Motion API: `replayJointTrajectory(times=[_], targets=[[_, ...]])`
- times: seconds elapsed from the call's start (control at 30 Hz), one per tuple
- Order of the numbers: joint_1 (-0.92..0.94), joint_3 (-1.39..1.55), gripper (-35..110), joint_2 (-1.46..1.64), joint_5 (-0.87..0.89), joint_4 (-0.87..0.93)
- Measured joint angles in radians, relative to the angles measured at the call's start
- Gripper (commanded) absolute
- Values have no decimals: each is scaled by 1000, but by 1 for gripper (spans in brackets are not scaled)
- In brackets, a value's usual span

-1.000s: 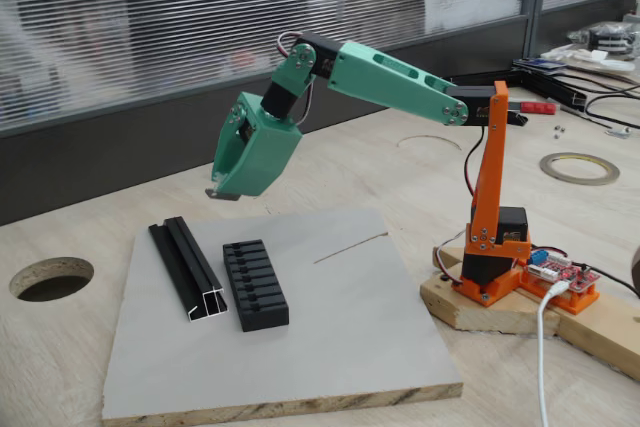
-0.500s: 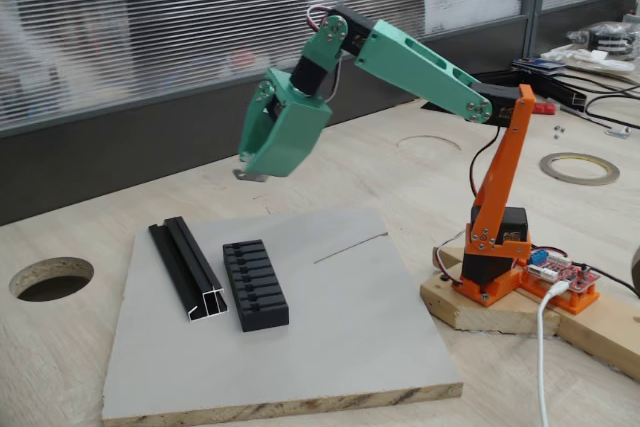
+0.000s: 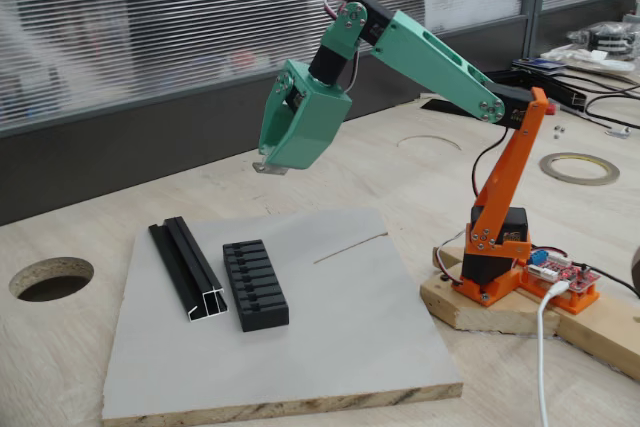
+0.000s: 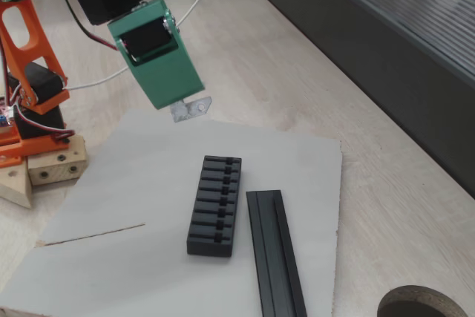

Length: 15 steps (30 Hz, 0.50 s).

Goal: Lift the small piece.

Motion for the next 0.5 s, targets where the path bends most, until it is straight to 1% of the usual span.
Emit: replayJointTrajectory(times=[0.5], targets=[[0, 0, 1, 25, 0, 0]])
